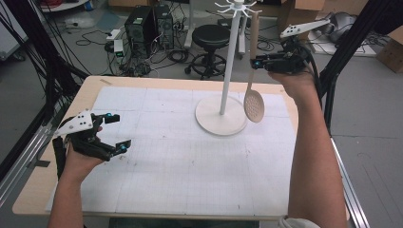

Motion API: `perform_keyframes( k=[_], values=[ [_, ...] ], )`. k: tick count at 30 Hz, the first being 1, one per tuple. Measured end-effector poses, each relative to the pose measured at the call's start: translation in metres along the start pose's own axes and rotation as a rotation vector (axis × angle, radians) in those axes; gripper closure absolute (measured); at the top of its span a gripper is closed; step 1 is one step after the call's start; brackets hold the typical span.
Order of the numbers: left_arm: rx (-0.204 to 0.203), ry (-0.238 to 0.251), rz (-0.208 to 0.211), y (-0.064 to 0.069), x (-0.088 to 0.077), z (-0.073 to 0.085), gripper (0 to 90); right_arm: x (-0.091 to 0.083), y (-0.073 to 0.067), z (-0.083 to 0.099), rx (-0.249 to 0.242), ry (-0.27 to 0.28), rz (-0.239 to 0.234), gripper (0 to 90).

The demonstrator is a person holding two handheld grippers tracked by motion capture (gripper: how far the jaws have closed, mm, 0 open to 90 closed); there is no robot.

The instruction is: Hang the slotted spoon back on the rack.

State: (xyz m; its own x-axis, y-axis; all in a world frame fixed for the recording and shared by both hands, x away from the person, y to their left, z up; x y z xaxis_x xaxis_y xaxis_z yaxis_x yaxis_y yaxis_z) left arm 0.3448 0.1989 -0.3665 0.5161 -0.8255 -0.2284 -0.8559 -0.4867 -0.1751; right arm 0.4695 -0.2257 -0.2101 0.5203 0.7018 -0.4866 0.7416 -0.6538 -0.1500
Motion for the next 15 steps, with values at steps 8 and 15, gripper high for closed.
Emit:
perform_keyframes(
  k=[8, 15],
  values=[
    [0.0, 0.002, 0.001, 0.0006, 0.0, -0.0005, 1.7, 0.0051, -0.0018, 0.0002, -0.003, -0.016, 0.011, 75.7],
    [0.0, 0.0, 0.003, 0.0005, 0.0002, 0.0, 1.7, 0.0074, 0.0048, -0.0009, 0.02, -0.007, 0.025, 75.6]
  ],
)
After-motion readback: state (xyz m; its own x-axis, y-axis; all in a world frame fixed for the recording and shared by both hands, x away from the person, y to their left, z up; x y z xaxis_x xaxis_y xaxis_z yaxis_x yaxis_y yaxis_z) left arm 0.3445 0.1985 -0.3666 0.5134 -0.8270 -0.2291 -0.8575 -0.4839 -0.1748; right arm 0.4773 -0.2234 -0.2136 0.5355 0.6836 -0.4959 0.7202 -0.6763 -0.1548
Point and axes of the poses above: each handheld gripper's, and its own axes: x roughly forward along the jaws, z roughly out of its underside, y roughly to its right, the point moved 7 cm from there along x, roughly forward along the jaws, and after that the axes turned 10 degrees about x, right-handed, at the moved point
